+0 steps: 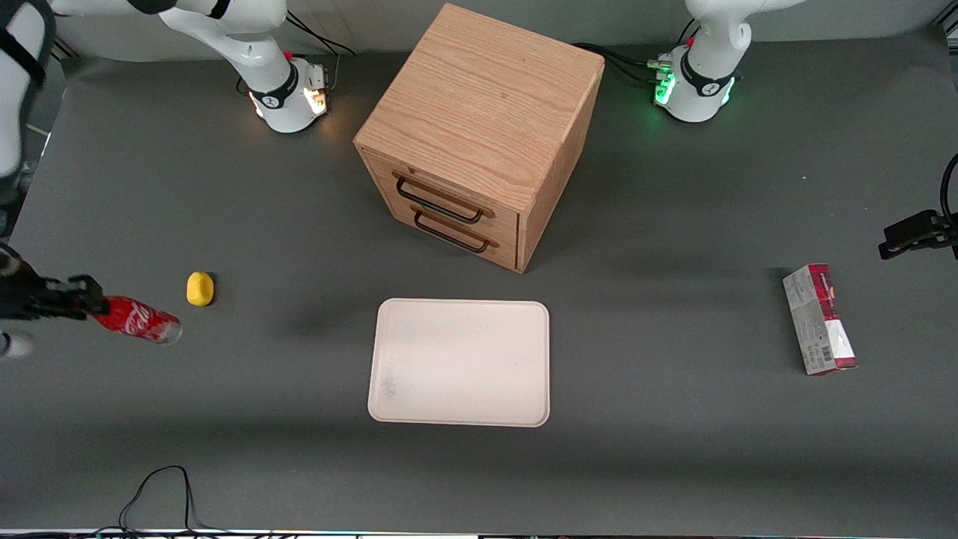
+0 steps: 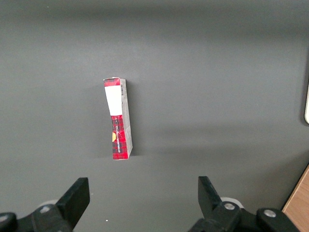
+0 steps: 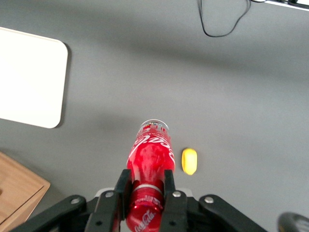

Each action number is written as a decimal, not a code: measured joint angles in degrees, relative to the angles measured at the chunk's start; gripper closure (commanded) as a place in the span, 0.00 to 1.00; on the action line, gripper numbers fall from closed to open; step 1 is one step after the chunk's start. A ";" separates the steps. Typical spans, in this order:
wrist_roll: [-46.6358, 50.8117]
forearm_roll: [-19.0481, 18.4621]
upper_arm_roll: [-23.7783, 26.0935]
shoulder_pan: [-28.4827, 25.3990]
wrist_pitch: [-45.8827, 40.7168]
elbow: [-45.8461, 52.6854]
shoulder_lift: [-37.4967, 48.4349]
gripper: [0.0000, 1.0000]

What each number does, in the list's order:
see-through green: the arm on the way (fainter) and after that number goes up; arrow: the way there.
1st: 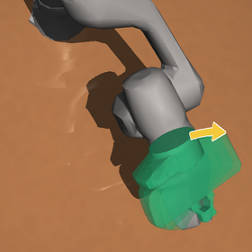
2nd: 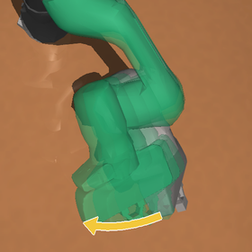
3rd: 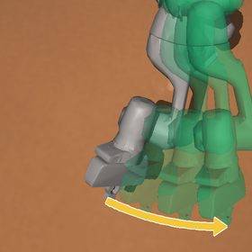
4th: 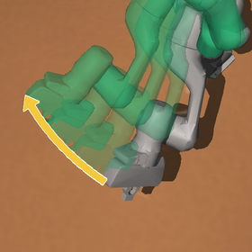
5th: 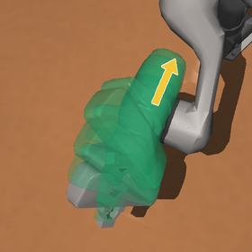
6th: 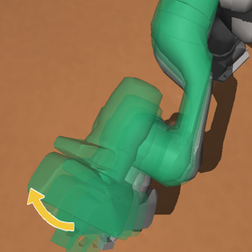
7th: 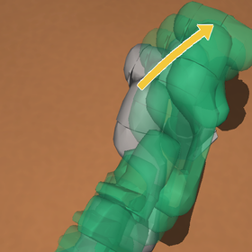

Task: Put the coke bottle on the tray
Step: 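Lift the bottle and carry it toward the white tray, then lower the bottle onto the tray and open the right gripper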

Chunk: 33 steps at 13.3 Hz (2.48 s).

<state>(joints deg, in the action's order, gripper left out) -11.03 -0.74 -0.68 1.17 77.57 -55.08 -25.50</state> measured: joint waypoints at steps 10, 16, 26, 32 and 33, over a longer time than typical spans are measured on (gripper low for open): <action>17.05 -0.60 10.03 -9.63 4.21 -0.35 0.29 1.00; 28.07 -5.02 10.13 -20.86 8.83 -0.45 -3.91 1.00; 28.07 -5.03 9.34 -19.62 23.64 -1.11 -21.02 1.00; 28.07 -5.03 9.33 -19.61 27.74 -1.02 -25.85 1.00; 28.07 -5.04 9.33 -19.61 27.94 -0.94 -25.86 0.62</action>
<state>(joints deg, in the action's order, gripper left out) 17.04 -5.78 8.65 -18.44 105.50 -56.02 -51.35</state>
